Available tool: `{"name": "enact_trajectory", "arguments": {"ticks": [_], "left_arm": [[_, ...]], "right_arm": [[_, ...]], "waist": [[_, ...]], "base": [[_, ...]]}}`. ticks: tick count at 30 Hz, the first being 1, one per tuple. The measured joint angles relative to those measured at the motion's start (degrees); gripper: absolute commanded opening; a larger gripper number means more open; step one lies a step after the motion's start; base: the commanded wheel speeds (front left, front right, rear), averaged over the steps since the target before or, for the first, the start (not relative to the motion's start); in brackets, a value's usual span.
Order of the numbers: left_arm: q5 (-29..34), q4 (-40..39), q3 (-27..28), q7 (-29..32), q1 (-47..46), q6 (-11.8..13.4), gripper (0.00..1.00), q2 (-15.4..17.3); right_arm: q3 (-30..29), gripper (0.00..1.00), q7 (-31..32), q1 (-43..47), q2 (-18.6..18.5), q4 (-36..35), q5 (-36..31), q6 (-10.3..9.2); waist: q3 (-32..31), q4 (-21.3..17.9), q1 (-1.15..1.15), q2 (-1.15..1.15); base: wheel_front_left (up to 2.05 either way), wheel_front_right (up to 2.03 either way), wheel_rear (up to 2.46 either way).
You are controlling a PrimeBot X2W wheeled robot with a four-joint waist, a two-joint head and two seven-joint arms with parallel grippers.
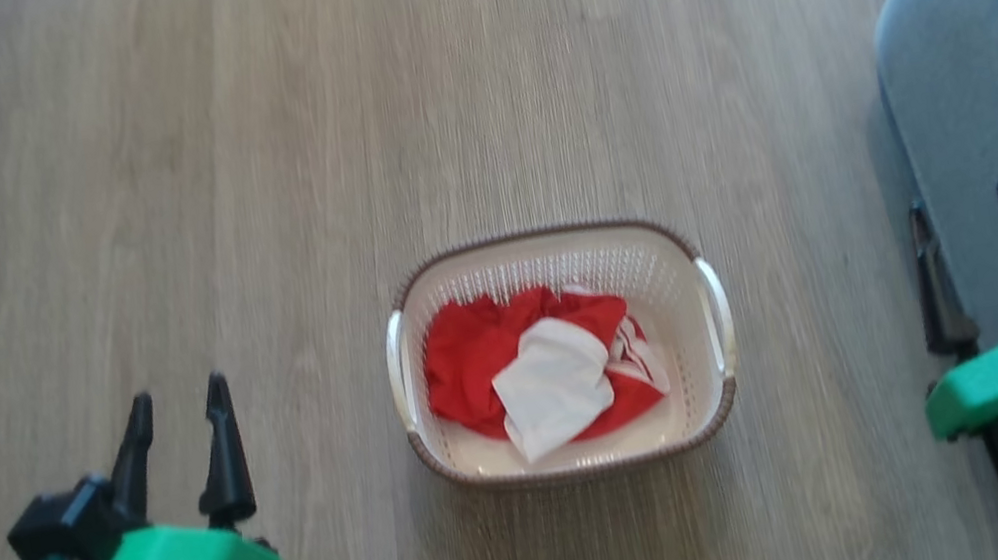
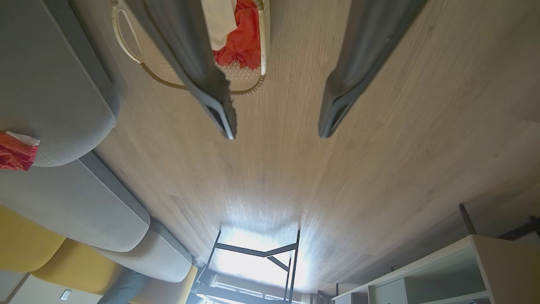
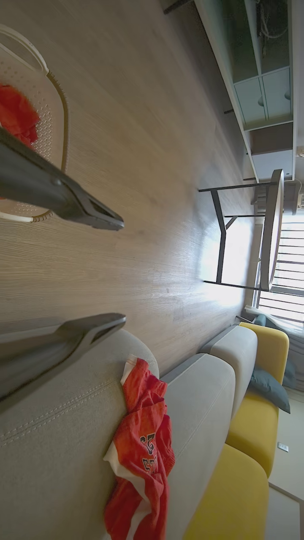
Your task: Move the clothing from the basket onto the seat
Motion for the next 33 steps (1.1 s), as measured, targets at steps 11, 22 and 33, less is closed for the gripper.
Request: {"name": "enact_trajectory", "arguments": {"ticks": [11,22,33], "left_arm": [[3.33,2.11,-3.09,0.01,-20.08,-2.87,1.0,-1.07],[9.05,13.67,-11.93,2.86,-42.39,-3.88,1.0,-3.87],[13.56,24.66,-18.63,9.76,-53.63,-4.31,1.0,-5.69]], "right_arm": [[-2.98,1.0,-0.07,-14.53,-0.13,-7.35,-1.72,0.0],[-4.53,1.0,-0.51,-26.97,0.03,-11.54,-2.94,0.0],[-3.37,1.0,-0.51,-30.1,1.8,-12.56,-2.74,0.0]], "waist": [[16.92,-0.88,0.02,-0.01],[36.66,-2.63,0.04,-0.01],[46.69,-7.9,0.01,0.0]], "base": [[0.0,0.0,0.0],[0.0,0.0,0.0],[0.0,0.0,0.0]]}}
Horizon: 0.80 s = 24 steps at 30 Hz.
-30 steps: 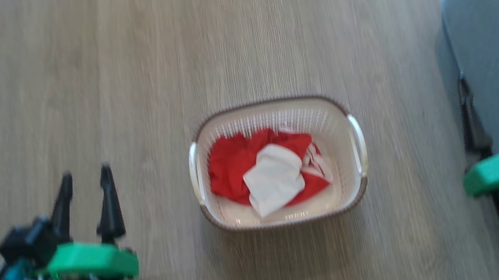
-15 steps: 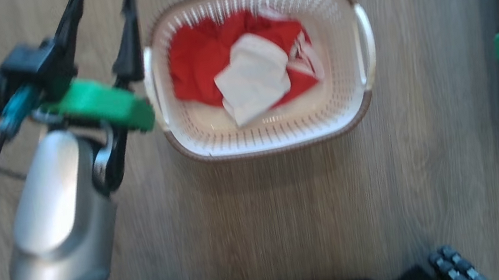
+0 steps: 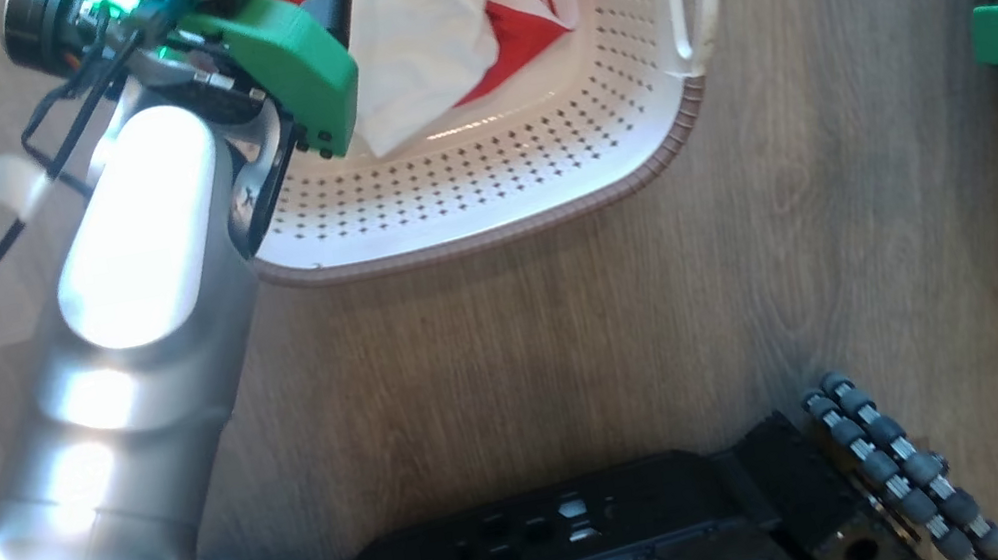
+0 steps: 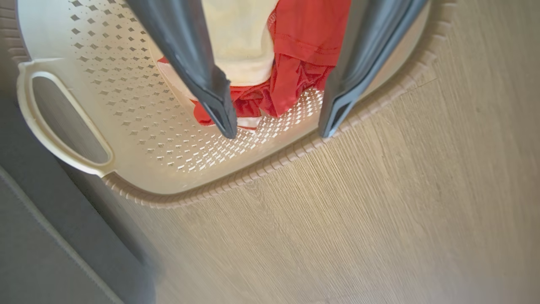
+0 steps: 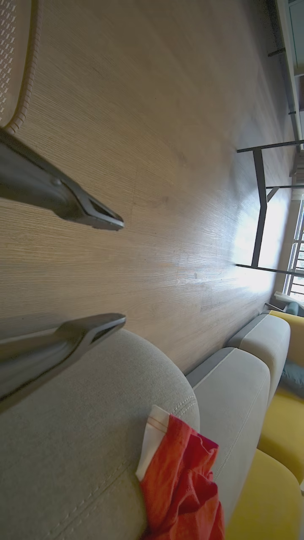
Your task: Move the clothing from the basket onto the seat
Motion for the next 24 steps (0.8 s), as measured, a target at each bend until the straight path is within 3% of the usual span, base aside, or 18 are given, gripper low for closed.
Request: {"name": "enact_trajectory", "arguments": {"ticks": [13,24], "left_arm": [[1.02,10.59,-3.61,8.22,-4.82,0.64,1.0,-0.85],[1.01,18.46,-4.02,11.71,-8.36,3.04,1.0,-0.64]], "right_arm": [[0.82,1.0,0.0,-0.47,1.53,-0.02,0.83,0.0],[3.07,1.0,0.0,-0.91,1.98,0.13,3.16,0.0]], "waist": [[2.41,-3.91,0.0,0.0],[3.25,-7.92,0.0,0.0]], "base": [[0.0,0.0,0.0],[0.0,0.0,0.0]]}}
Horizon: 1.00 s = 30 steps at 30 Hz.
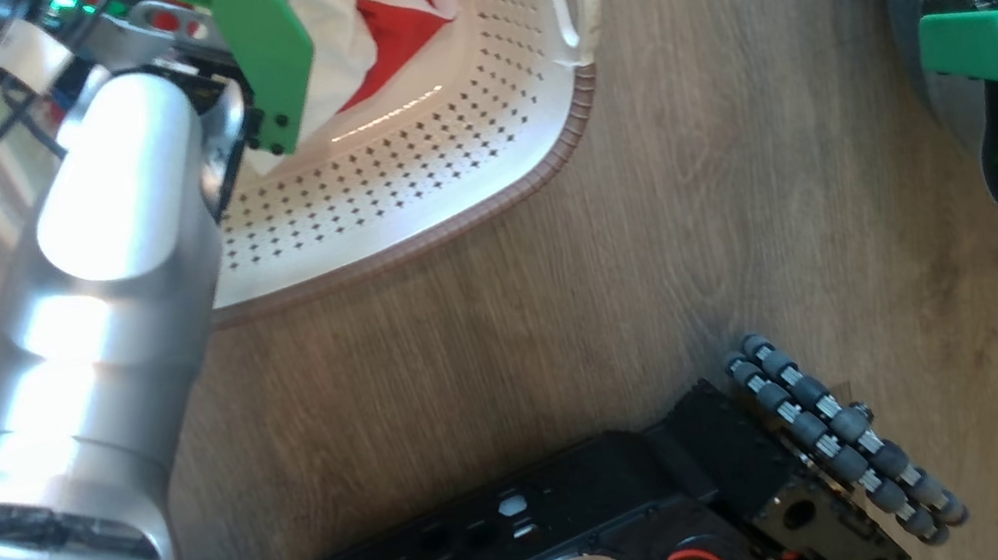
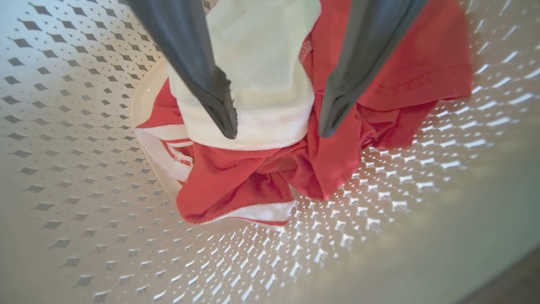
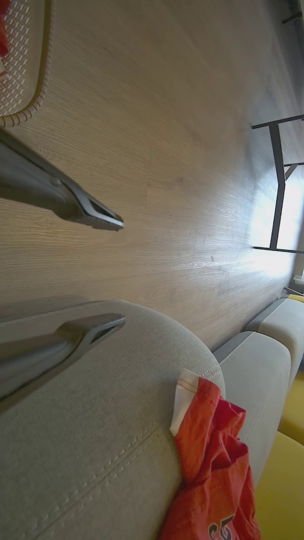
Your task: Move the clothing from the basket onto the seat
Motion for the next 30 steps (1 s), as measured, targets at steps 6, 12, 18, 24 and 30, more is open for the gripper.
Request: {"name": "enact_trajectory", "arguments": {"ticks": [6,12,18,24,30], "left_arm": [[-0.01,2.79,0.08,1.05,-2.01,0.89,1.0,1.01],[-0.01,5.04,0.02,1.59,-2.71,2.07,1.0,1.91],[-0.01,7.1,-0.23,2.08,-4.22,2.52,1.0,2.34],[-0.54,8.84,-0.31,2.24,-4.45,2.02,1.0,2.19],[-1.7,10.44,-0.49,1.97,-4.43,1.45,1.0,1.46]], "right_arm": [[0.03,1.0,0.0,0.03,0.2,-0.2,2.46,0.0],[0.2,1.0,0.0,0.4,0.23,-0.66,3.75,0.0],[0.62,1.0,0.0,1.02,0.26,-1.31,4.31,0.0],[0.55,1.0,0.0,1.16,0.26,-1.59,4.7,0.0],[0.48,1.0,0.0,1.29,0.27,-1.62,4.7,0.0]], "waist": [[1.6,-1.79,0.0,0.0],[2.95,-3.05,0.0,0.01],[3.83,-4.11,0.0,0.01],[4.1,-4.3,0.0,0.01],[4.21,-4.09,0.0,0.01]], "base": [[0.0,0.0,0.0],[0.0,0.0,0.0],[0.0,0.0,0.0],[0.0,0.0,0.0],[0.0,0.0,0.0]]}}
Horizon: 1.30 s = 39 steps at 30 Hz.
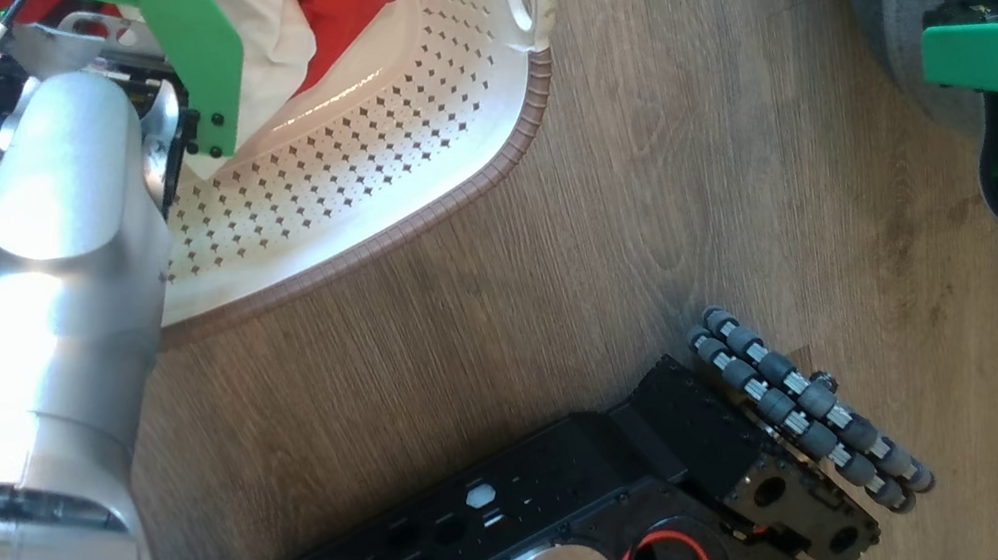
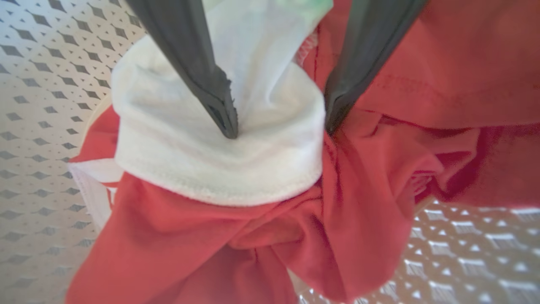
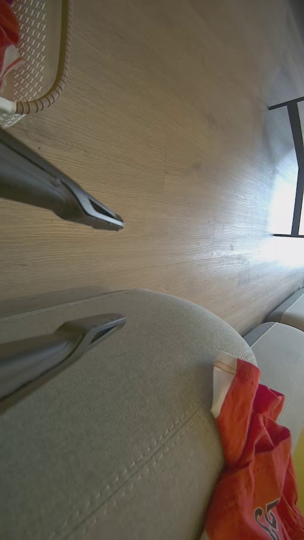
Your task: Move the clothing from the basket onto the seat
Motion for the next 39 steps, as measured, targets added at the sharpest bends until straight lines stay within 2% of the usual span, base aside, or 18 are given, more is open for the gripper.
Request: {"name": "enact_trajectory", "arguments": {"ticks": [4,5,6,17,26,34,39], "left_arm": [[-0.49,0.65,-0.24,-0.57,0.0,-0.52,1.0,-0.44],[-0.49,0.96,-0.62,-1.08,-0.01,-0.81,0.82,-0.52],[-0.49,1.11,-0.85,-1.27,-0.01,-1.03,0.0,-0.52],[-3.68,1.0,-0.6,-6.02,-0.04,-2.37,0.0,-1.07],[-11.94,-8.6,0.78,-15.57,1.2,-4.56,0.0,-2.3],[-16.86,-15.19,2.23,-19.69,12.27,-5.04,0.0,-0.97],[-19.83,-20.79,4.49,-21.12,21.0,-4.98,0.0,2.63]], "right_arm": [[0.01,1.0,0.0,0.02,0.01,0.0,0.0,0.0],[0.02,1.0,0.0,0.02,0.01,0.0,0.0,0.0],[0.04,1.0,0.0,0.02,0.01,0.0,0.0,0.0],[-0.44,1.0,0.0,0.02,0.02,0.3,0.53,0.0],[-4.48,1.0,0.0,2.06,0.05,1.01,-1.6,0.0],[-7.92,1.0,0.0,6.47,0.07,2.29,-4.53,0.0],[-9.49,1.0,0.0,11.55,-0.6,4.28,-5.05,0.0]], "waist": [[0.06,0.05,0.0,0.0],[0.02,0.0,0.0,0.0],[-0.01,-0.06,0.0,0.0],[-0.56,-0.14,0.0,0.0],[-5.58,4.39,0.0,-0.01],[-13.32,8.16,0.0,0.0],[-20.51,10.85,0.0,0.0]], "base": [[0.0,0.0,0.0],[0.0,0.0,0.0],[0.0,0.0,0.0],[0.0,0.0,0.0],[0.0,0.0,0.0],[0.0,0.0,0.0],[0.0,0.0,0.0]]}}
